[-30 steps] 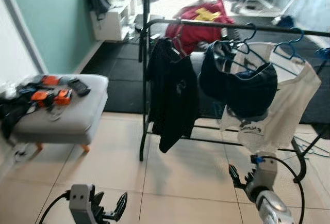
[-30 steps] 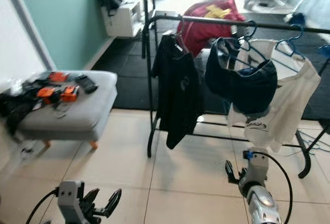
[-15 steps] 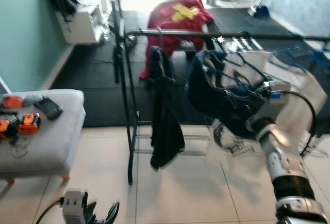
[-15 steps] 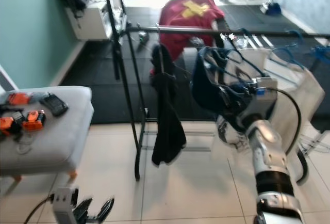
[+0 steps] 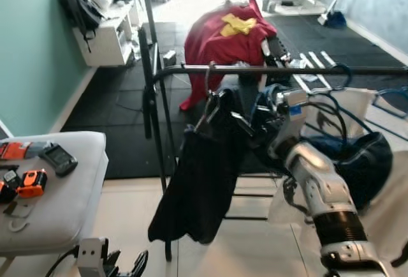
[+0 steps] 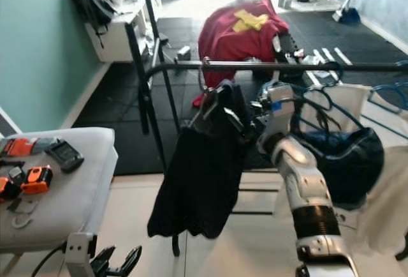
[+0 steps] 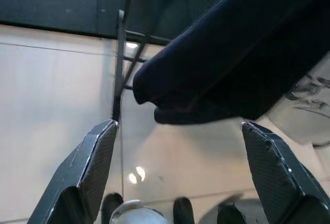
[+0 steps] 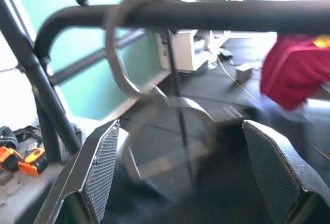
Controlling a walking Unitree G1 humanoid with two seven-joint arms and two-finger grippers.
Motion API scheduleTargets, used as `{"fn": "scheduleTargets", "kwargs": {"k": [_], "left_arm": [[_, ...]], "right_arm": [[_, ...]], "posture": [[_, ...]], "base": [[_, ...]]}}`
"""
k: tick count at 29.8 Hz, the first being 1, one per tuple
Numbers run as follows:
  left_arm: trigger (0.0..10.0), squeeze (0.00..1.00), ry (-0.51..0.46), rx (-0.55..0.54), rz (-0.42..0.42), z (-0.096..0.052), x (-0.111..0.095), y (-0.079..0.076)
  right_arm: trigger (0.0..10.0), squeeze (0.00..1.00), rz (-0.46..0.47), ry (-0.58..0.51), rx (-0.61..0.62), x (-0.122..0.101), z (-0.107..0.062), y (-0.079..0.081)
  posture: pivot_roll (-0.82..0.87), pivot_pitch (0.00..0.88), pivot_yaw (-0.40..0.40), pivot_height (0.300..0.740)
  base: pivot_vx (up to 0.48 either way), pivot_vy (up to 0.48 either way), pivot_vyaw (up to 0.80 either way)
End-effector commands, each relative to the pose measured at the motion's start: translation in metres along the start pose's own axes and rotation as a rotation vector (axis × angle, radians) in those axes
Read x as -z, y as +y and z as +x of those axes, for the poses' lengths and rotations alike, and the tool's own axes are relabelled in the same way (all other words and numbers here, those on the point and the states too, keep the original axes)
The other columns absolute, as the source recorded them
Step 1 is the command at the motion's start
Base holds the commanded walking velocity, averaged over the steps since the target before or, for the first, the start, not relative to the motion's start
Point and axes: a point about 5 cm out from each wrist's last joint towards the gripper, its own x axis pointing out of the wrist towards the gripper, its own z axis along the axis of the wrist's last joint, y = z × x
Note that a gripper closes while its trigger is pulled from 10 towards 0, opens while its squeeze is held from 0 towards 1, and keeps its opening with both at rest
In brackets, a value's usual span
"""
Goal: Hang hanger
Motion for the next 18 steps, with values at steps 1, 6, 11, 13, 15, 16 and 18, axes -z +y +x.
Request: {"fn": "scheduleTargets", "kwargs": {"k": [1, 6, 11, 13, 15, 16, 18], "left_arm": [[10.0, 0.0, 0.005, -0.014, 0.001, -0.002, 0.001, 0.004], [10.0, 0.0, 0.01, -0.032, -0.018, -0.001, 0.002, 0.005], [10.0, 0.0, 0.011, -0.036, -0.022, 0.0, 0.001, 0.005], [10.0, 0.0, 0.01, -0.035, -0.023, 0.001, 0.001, 0.005], [10.0, 0.0, 0.009, -0.032, -0.025, 0.001, 0.001, 0.005], [10.0, 0.0, 0.009, -0.032, -0.025, 0.001, 0.001, 0.005], [10.0, 0.0, 0.009, -0.03, -0.027, 0.002, 0.001, 0.005]], "right_arm": [[10.0, 0.0, 0.015, 0.012, -0.014, 0.0, 0.003, 0.005], [10.0, 0.0, 0.078, -0.023, -0.082, -0.012, 0.013, 0.019], [10.0, 0.0, 0.073, 0.029, -0.077, -0.009, 0.018, 0.026], [10.0, 0.0, 0.052, 0.075, -0.04, -0.004, 0.021, 0.028], [10.0, 0.0, 0.032, 0.128, 0.024, 0.0, 0.024, 0.025], [10.0, 0.0, 0.032, 0.128, 0.024, 0.0, 0.024, 0.025], [10.0, 0.0, 0.02, 0.163, 0.063, 0.003, 0.026, 0.023]], "posture": [[-0.1, 0.068, 0.019, 0.736], [-0.1, 0.07, 0.018, 0.736], [-0.1, 0.07, 0.019, 0.736], [-0.1, 0.069, 0.019, 0.736], [-0.1, 0.068, 0.019, 0.736], [-0.1, 0.068, 0.019, 0.736], [-0.1, 0.067, 0.017, 0.736]], "base": [[0.337, 0.0, 0.0], [0.0, 0.0, 0.0], [0.0, 0.0, 0.0], [0.0, 0.0, 0.0], [0.0, 0.0, 0.0], [0.0, 0.0, 0.0], [0.0, 0.0, 0.0]]}}
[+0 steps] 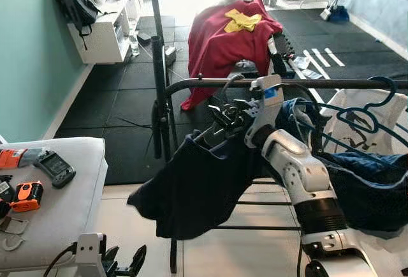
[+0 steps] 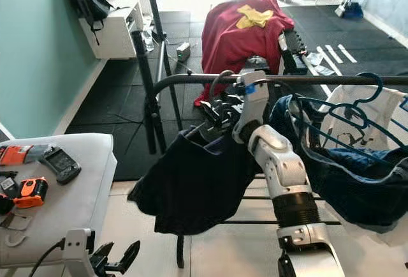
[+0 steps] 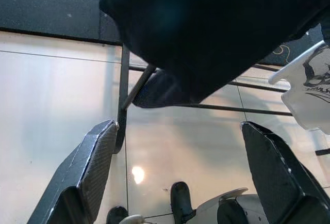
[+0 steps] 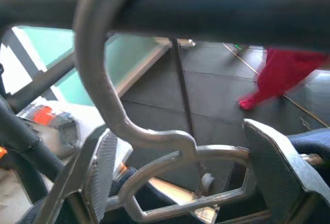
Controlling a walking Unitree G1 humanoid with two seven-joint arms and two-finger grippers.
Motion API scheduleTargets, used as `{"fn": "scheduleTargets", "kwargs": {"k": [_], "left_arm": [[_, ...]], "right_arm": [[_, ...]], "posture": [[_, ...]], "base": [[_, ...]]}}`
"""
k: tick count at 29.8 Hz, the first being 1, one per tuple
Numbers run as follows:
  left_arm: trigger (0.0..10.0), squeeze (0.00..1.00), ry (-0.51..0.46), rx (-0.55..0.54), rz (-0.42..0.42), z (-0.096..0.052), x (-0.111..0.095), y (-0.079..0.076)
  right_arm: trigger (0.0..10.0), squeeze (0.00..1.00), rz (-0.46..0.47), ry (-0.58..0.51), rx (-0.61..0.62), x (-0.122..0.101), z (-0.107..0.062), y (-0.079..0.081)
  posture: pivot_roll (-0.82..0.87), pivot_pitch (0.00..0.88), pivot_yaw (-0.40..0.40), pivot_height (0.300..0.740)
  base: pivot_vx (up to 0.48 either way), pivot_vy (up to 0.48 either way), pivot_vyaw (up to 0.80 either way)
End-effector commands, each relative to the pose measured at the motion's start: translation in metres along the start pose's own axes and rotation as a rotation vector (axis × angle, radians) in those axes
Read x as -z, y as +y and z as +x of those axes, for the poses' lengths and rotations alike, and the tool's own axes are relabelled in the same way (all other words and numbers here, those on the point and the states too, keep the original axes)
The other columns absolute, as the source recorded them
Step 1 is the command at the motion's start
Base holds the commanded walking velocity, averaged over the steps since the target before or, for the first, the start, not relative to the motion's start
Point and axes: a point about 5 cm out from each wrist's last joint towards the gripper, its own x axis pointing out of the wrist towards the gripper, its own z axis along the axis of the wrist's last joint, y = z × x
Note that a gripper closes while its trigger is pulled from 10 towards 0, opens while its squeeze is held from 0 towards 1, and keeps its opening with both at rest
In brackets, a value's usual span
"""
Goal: Hang hanger
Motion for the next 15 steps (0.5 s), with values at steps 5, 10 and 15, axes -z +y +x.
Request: {"fn": "scheduleTargets", "kwargs": {"k": [5, 10, 15], "left_arm": [[10.0, 0.0, 0.017, -0.017, -0.015, -0.004, 0.006, 0.004], [10.0, 0.0, 0.017, -0.018, -0.019, -0.005, 0.006, 0.006], [10.0, 0.0, 0.02, -0.016, -0.02, -0.005, 0.007, 0.006]], "right_arm": [[10.0, 0.0, -0.014, 0.082, 0.046, 0.008, 0.004, 0.0], [10.0, 0.0, -0.111, 0.207, 0.135, 0.015, -0.001, -0.009], [10.0, 0.0, -0.138, 0.285, 0.22, 0.018, -0.007, -0.019]], "posture": [[-0.1, 0.066, 0.016, 0.736], [-0.1, 0.065, 0.017, 0.736], [-0.1, 0.065, 0.019, 0.736]], "base": [[0.0, 0.0, 0.0], [0.0, 0.0, 0.0], [0.0, 0.0, 0.0]]}}
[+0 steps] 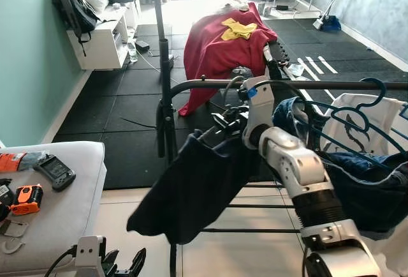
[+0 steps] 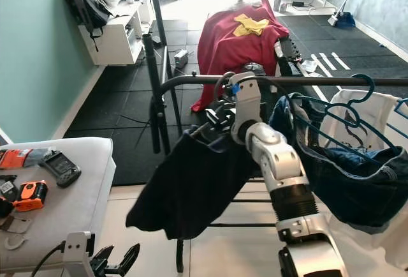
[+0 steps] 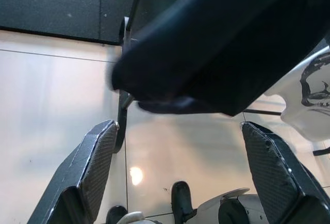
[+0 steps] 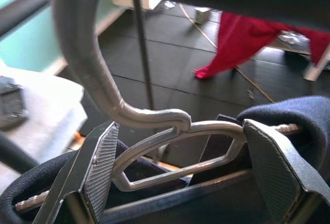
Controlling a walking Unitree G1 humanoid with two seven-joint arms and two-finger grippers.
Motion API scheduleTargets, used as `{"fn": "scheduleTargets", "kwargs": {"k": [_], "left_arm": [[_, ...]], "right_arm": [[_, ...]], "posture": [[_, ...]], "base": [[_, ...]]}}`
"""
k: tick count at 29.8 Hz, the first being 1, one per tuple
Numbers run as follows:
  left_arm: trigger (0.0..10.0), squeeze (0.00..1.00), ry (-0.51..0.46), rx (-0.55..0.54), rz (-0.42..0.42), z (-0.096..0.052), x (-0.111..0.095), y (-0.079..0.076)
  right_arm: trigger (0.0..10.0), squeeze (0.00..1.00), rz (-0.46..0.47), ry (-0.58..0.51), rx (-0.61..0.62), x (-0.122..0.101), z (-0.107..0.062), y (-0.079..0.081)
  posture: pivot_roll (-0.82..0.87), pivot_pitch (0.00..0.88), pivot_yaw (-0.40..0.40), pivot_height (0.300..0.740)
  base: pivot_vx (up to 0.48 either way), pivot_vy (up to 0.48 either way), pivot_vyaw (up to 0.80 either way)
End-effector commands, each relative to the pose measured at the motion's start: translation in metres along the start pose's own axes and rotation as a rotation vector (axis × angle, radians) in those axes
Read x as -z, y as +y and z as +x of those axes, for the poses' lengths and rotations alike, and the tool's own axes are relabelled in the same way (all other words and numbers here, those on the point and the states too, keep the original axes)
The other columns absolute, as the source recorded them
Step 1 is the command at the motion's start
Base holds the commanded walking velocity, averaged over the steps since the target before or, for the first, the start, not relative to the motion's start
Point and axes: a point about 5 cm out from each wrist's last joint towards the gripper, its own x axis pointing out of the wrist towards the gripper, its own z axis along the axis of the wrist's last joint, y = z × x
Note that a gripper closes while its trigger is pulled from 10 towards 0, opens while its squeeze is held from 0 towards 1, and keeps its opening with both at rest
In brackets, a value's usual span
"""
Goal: Hang hanger
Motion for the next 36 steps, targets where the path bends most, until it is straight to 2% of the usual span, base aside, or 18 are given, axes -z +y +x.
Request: {"fn": "scheduleTargets", "kwargs": {"k": [1, 5, 7, 11, 17, 18, 19, 20, 22, 24, 26, 27, 29, 30, 31, 32, 33, 36], "left_arm": [[10.0, 0.0, 0.011, -0.016, -0.011, -0.005, 0.004, 0.005], [10.0, 0.0, 0.012, -0.012, -0.013, -0.004, 0.005, 0.005], [10.0, 0.0, 0.012, -0.012, -0.013, -0.004, 0.005, 0.005], [10.0, 0.0, 0.01, -0.01, -0.013, -0.003, 0.005, 0.004], [10.0, 0.0, 0.01, -0.008, -0.013, -0.003, 0.005, 0.004], [10.0, 0.0, 0.009, -0.006, -0.012, -0.003, 0.005, 0.003], [10.0, 0.0, 0.009, -0.006, -0.012, -0.003, 0.005, 0.003], [10.0, 0.0, 0.008, -0.003, -0.012, -0.003, 0.004, 0.003], [10.0, 0.0, 0.008, -0.003, -0.012, -0.003, 0.004, 0.003], [10.0, 0.0, 0.007, 0.001, -0.011, -0.002, 0.003, 0.002], [10.0, 0.0, 0.007, 0.001, -0.011, -0.002, 0.003, 0.002], [10.0, 0.0, 0.005, 0.002, -0.01, -0.002, 0.003, 0.002], [10.0, 0.0, 0.004, 0.002, -0.01, -0.002, 0.003, 0.002], [10.0, 0.0, 0.004, 0.002, -0.01, -0.002, 0.003, 0.002], [10.0, 0.0, 0.003, 0.004, -0.009, -0.002, 0.002, 0.002], [10.0, 0.0, 0.003, 0.004, -0.009, -0.002, 0.002, 0.002], [10.0, 0.0, 0.003, 0.006, -0.008, -0.001, 0.002, 0.001], [10.0, 0.0, 0.002, 0.008, -0.008, -0.001, 0.002, 0.001]], "right_arm": [[10.0, 0.0, -0.009, 0.109, 0.041, 0.019, 0.0, -0.004], [10.0, 0.0, -0.01, 0.194, 0.116, 0.034, -0.004, -0.017], [10.0, 0.0, -0.01, 0.194, 0.116, 0.034, -0.004, -0.017], [10.0, 0.0, 0.011, 0.263, 0.15, 0.044, -0.012, -0.026], [10.0, 0.0, 0.025, 0.273, 0.136, 0.045, -0.014, -0.024], [10.0, 0.0, 0.067, 0.261, 0.061, 0.043, -0.015, -0.013], [10.0, 0.0, 0.067, 0.261, 0.061, 0.043, -0.015, -0.013], [10.0, 0.0, 0.08, 0.203, -0.022, 0.035, -0.017, -0.003], [10.0, 0.0, 0.08, 0.203, -0.022, 0.035, -0.017, -0.003], [10.0, 0.0, 0.076, 0.052, -0.089, 0.015, -0.02, 0.006], [10.0, 0.0, 0.076, 0.052, -0.089, 0.015, -0.02, 0.006], [10.0, 0.0, 0.049, -0.009, -0.077, 0.007, -0.021, 0.004], [10.0, 0.0, 0.017, -0.053, -0.059, 0.002, -0.022, 0.003], [10.0, 0.0, 0.017, -0.053, -0.059, 0.002, -0.022, 0.003], [10.0, 0.0, -0.042, -0.04, -0.027, 0.002, -0.023, 0.0], [10.0, 0.0, -0.042, -0.04, -0.027, 0.002, -0.023, 0.0], [10.0, 0.0, -0.095, 0.003, 0.021, 0.006, -0.025, -0.004], [10.0, 0.0, -0.132, 0.031, 0.058, 0.008, -0.026, -0.007]], "posture": [[-0.1, 0.065, 0.019, 0.736], [-0.1, 0.065, 0.018, 0.736], [-0.1, 0.065, 0.018, 0.736], [-0.11, 0.063, 0.018, 0.736], [-0.11, 0.063, 0.018, 0.736], [-0.11, 0.063, 0.018, 0.736], [-0.11, 0.063, 0.018, 0.736], [-0.12, 0.063, 0.02, 0.736], [-0.12, 0.063, 0.02, 0.736], [-0.12, 0.061, 0.018, 0.736], [-0.12, 0.061, 0.018, 0.736], [-0.12, 0.06, 0.017, 0.736], [-0.12, 0.061, 0.017, 0.736], [-0.12, 0.061, 0.017, 0.736], [-0.12, 0.06, 0.017, 0.736], [-0.12, 0.06, 0.017, 0.736], [-0.12, 0.059, 0.016, 0.736], [-0.12, 0.058, 0.017, 0.736]], "base": [[0.0, 0.0, 0.0], [0.0, 0.0, 0.0], [0.0, 0.0, 0.0], [0.0, 0.0, 0.0], [0.0, 0.0, 0.0], [0.0, 0.0, 0.0], [0.0, 0.0, 0.0], [0.0, 0.0, 0.0], [0.0, 0.0, 0.0], [0.0, 0.0, 0.0], [0.0, 0.0, 0.0], [0.0, 0.0, 0.0], [0.0, 0.0, 0.0], [0.0, 0.0, 0.0], [0.0, 0.0, 0.0], [0.0, 0.0, 0.0], [0.0, 0.0, 0.0], [0.0, 0.0, 0.0]]}}
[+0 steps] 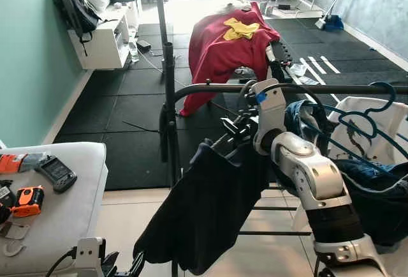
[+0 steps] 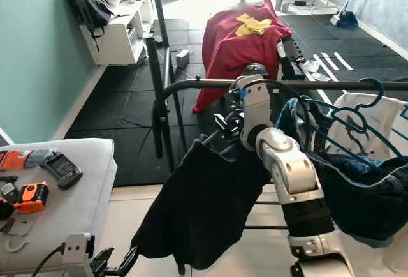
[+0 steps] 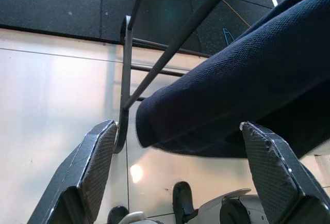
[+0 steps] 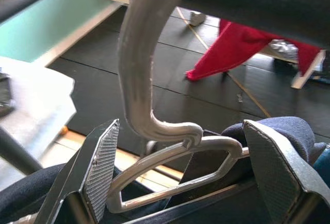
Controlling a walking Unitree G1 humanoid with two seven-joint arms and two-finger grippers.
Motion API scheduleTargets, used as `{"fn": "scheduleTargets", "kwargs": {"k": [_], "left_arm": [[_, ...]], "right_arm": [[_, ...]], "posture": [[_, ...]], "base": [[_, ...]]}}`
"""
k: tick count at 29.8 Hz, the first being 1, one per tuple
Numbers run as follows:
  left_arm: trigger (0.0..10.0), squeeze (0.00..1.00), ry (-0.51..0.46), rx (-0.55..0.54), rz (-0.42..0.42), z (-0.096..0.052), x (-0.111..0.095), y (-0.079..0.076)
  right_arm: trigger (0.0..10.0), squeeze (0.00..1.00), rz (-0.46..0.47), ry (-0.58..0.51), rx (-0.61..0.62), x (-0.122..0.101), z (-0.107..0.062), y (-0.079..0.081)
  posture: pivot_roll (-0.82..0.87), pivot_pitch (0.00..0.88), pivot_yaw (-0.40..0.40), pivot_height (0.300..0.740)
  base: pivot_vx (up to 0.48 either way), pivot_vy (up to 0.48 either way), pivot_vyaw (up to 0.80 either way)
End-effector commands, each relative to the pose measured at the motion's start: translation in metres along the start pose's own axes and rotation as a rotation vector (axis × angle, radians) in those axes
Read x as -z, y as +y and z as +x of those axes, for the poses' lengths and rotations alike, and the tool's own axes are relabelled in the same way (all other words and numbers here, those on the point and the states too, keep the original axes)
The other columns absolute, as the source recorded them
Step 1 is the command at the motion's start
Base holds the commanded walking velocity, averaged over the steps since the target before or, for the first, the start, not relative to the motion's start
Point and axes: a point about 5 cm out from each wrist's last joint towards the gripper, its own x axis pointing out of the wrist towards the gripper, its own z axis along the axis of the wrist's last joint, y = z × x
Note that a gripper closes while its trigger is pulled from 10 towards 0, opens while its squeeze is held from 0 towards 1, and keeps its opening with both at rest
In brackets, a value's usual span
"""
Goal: Hang hanger
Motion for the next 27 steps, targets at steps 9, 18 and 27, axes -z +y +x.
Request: {"fn": "scheduleTargets", "kwargs": {"k": [9, 18, 27], "left_arm": [[10.0, 0.0, -0.006, 0.01, -0.006, 0.0, -0.002, -0.002], [10.0, 0.0, -0.009, 0.01, -0.007, -0.001, -0.002, -0.002], [10.0, 0.0, -0.01, 0.014, -0.008, -0.001, -0.003, -0.002]], "right_arm": [[10.0, 0.0, -0.101, -0.042, 0.06, -0.004, -0.005, -0.001], [10.0, 0.0, -0.074, -0.158, 0.014, -0.018, -0.008, 0.009], [10.0, 0.0, -0.103, 0.156, 0.083, 0.013, -0.012, 0.006]], "posture": [[-0.12, 0.059, 0.013, 0.736], [-0.12, 0.06, 0.017, 0.736], [-0.13, 0.064, 0.018, 0.736]], "base": [[0.0, 0.0, 0.0], [0.0, 0.0, 0.0], [0.0, 0.0, 0.0]]}}
